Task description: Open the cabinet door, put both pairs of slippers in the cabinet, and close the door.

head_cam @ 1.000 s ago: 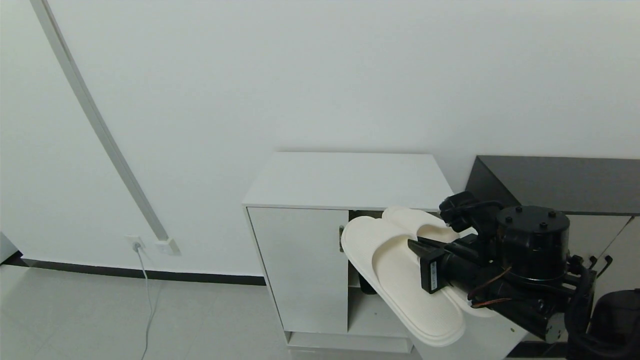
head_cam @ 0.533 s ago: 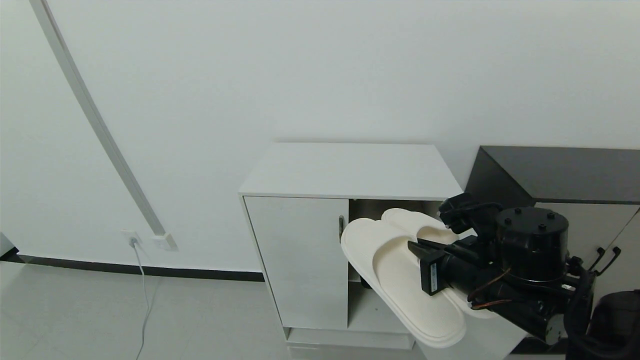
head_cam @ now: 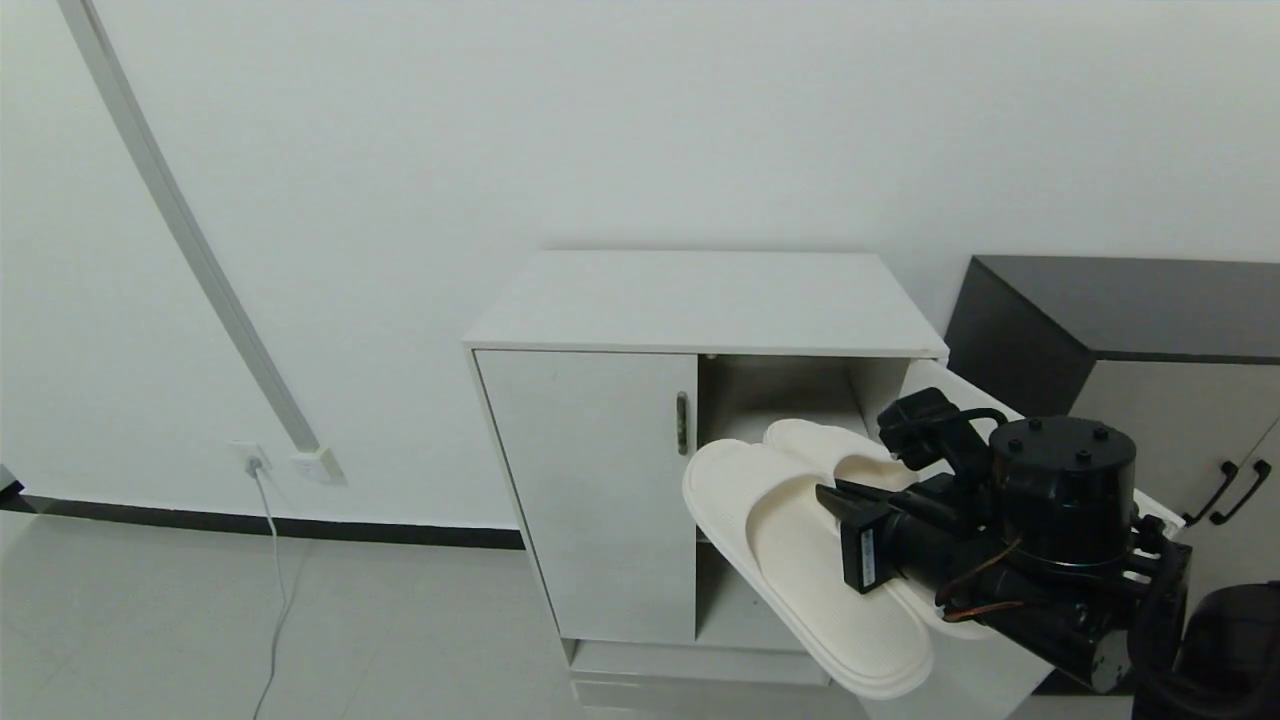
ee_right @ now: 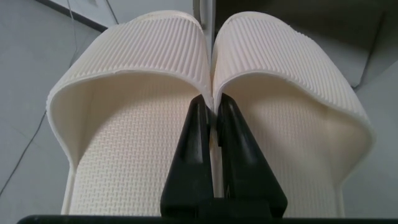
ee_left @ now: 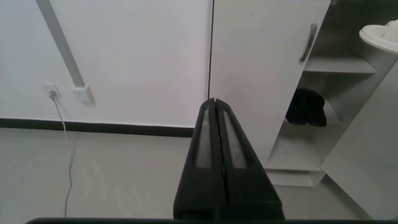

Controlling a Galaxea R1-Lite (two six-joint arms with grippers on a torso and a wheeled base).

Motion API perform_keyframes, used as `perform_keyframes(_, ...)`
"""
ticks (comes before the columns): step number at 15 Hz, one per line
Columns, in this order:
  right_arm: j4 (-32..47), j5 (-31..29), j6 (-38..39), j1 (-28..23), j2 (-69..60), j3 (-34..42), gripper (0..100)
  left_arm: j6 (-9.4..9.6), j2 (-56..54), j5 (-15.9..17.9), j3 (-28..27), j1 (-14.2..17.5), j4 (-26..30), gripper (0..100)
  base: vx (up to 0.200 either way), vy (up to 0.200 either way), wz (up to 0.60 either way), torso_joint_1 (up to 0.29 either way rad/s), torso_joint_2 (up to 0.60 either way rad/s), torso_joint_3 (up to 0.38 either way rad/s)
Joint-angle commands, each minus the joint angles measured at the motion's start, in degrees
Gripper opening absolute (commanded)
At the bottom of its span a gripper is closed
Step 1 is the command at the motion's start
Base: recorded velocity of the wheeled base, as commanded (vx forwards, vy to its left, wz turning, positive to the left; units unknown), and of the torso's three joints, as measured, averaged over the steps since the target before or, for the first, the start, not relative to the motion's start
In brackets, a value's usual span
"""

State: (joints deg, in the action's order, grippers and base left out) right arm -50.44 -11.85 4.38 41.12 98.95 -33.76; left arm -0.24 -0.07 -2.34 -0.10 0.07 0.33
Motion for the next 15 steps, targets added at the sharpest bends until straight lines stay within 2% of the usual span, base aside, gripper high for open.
perform_keyframes(1,0.0,-0.02,0.02,0.01,0.19,0.09,0,-0.11,0.07,-0.03,0.01,0.01,0.02,0,0.0,0.0,0.0,-0.227,0.55,0.315)
perform_keyframes(8,0.0,0.34,0.02,0.01,0.1,0.01,0,-0.28,0.07,-0.12,0.01,0.01,0.02,0,0.0,0.0,0.0,-0.2,0.52,0.323)
perform_keyframes(15,-0.18,0.16,0.02,0.19,0.01,0.53,0,-0.46,0.07,-0.21,0.01,0.01,0.02,0,0.0,0.0,0.0,-0.148,0.48,0.332)
